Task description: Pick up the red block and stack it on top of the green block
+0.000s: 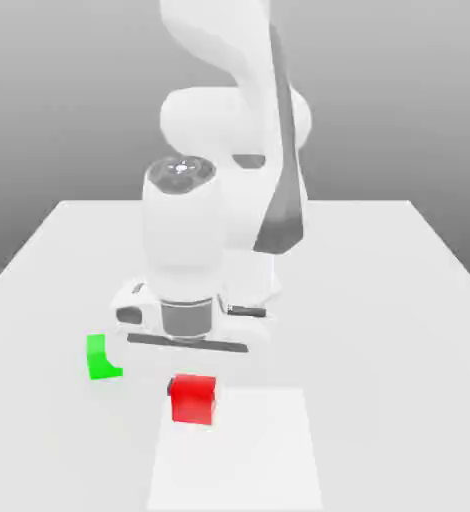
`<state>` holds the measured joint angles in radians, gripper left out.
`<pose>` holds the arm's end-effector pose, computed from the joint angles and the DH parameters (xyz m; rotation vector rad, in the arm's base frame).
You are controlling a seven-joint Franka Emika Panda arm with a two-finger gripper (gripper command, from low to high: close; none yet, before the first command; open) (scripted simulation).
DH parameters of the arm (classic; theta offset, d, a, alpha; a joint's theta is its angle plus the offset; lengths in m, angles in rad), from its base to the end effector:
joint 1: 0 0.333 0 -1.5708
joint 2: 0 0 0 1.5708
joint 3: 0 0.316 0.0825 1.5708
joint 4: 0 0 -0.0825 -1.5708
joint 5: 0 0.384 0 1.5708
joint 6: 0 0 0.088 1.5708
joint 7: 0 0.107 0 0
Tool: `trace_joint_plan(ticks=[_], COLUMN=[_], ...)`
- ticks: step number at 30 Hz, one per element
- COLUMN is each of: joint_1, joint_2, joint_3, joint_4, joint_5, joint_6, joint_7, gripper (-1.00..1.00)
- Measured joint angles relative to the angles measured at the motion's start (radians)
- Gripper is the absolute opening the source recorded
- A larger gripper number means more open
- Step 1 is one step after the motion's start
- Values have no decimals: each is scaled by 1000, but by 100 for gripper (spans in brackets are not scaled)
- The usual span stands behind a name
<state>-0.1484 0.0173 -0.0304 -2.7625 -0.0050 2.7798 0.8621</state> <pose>0.3829 -0.0690 0.2106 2.7274 -1.5548 0.0012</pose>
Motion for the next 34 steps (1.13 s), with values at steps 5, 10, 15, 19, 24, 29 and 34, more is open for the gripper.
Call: trace_joint_plan(ticks=[5, 10, 15, 19, 24, 29, 34], joint_1=[-94, -179, -284, -378, -476, -472, -459], joint_2=[-75, -146, -218, -274, -309, -148, -49], joint_3=[-26, -50, -65, -66, -68, -77, -79], joint_4=[-48, -97, -146, -185, -226, -223, -219], joint_5=[-25, -47, -63, -66, -62, -43, -10], joint_6=[-27, -49, -71, -88, -81, 77, 173], joint_7=[225, 459, 687, 863, 1046, 1052, 1030], gripper=[-100, -100, -100, -100, -100, -100, 100])
